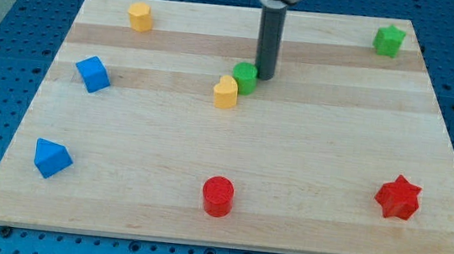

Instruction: Push the blue cube into the yellow heart

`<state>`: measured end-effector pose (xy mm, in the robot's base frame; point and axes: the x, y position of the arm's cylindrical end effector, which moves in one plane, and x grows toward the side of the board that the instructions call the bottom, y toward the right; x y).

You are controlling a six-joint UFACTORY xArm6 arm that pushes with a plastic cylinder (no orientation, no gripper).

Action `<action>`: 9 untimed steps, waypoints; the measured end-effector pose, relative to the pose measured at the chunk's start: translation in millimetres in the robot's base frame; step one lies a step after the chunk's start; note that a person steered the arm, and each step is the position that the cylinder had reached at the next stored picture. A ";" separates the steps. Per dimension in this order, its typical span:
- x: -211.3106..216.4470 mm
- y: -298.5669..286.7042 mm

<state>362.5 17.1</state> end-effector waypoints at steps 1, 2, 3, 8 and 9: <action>2.7 -24.2; -23.8 -34.9; -28.8 -136.0; 20.2 -263.5; 7.3 -201.8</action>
<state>369.7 -184.7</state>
